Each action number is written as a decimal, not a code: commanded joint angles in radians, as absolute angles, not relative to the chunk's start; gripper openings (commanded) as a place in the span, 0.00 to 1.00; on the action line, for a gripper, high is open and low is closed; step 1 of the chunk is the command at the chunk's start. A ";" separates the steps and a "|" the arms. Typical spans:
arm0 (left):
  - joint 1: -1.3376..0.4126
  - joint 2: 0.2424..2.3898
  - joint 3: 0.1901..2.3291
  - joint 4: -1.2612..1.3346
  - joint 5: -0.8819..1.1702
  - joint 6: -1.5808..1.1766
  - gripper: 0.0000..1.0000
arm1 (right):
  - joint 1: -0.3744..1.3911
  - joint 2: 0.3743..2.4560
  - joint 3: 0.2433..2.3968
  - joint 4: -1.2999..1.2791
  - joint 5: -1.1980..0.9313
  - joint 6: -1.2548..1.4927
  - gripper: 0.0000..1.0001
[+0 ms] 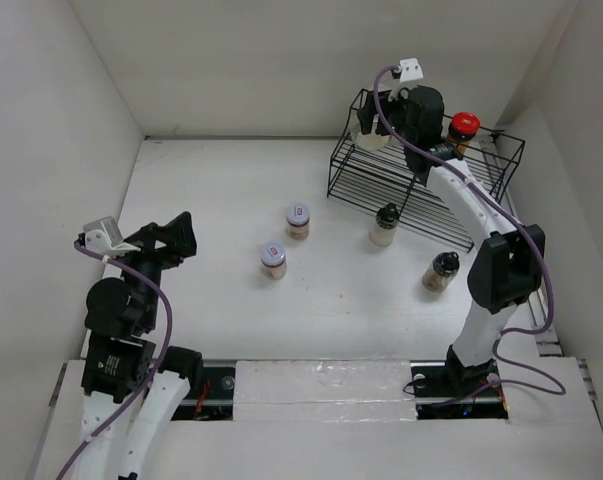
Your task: Organize the condiment bottles
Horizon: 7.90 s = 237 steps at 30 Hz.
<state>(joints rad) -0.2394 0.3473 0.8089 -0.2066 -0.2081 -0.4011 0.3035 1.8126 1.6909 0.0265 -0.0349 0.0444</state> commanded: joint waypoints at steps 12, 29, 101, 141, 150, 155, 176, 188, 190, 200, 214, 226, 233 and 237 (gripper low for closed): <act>-0.235 0.390 0.802 -0.152 -0.183 -0.380 0.76 | 0.319 1.873 1.669 0.118 -0.029 0.005 0.68; -0.235 0.390 0.802 -0.161 -0.153 -0.380 0.76 | 0.475 1.412 1.196 0.172 0.058 0.066 0.37; -0.235 0.402 0.802 -0.156 -0.104 -0.371 0.56 | 0.207 1.620 1.388 0.115 0.038 0.041 0.80; -0.235 0.394 0.802 -0.156 -0.044 -0.362 0.58 | 0.979 1.931 1.244 0.274 0.049 -0.029 1.00; -0.235 0.385 0.802 -0.166 -0.043 -0.362 0.58 | 0.988 1.860 1.224 0.318 0.107 0.003 0.55; -0.235 0.385 0.802 -0.156 -0.043 -0.362 0.59 | 0.892 1.498 1.135 0.296 0.146 0.003 0.52; -0.235 0.397 0.802 -0.156 -0.025 -0.362 0.59 | 0.092 1.351 1.218 0.078 0.110 0.046 0.49; -0.235 0.399 0.802 -0.156 -0.025 -0.362 0.59 | 0.103 1.517 1.220 0.156 0.077 0.078 0.83; -0.235 0.399 0.802 -0.156 -0.025 -0.362 0.59 | 0.112 1.482 1.220 0.146 0.077 0.091 0.97; -0.235 0.399 0.802 -0.156 -0.015 -0.362 0.59 | 0.287 1.105 0.924 0.156 0.238 0.162 0.65; -0.235 0.399 0.802 -0.156 0.006 -0.362 0.59 | 0.538 1.271 0.770 0.129 0.366 0.183 0.98; -0.235 0.408 0.793 -0.146 0.006 -0.362 0.59 | 0.494 1.384 0.870 0.138 0.491 0.183 0.89; -0.235 0.408 0.793 -0.146 0.006 -0.362 0.59 | 0.451 1.480 0.913 0.173 0.460 0.172 0.60; -0.235 0.408 0.793 -0.146 0.006 -0.362 0.59 | 0.451 1.505 0.923 0.195 0.460 0.163 0.34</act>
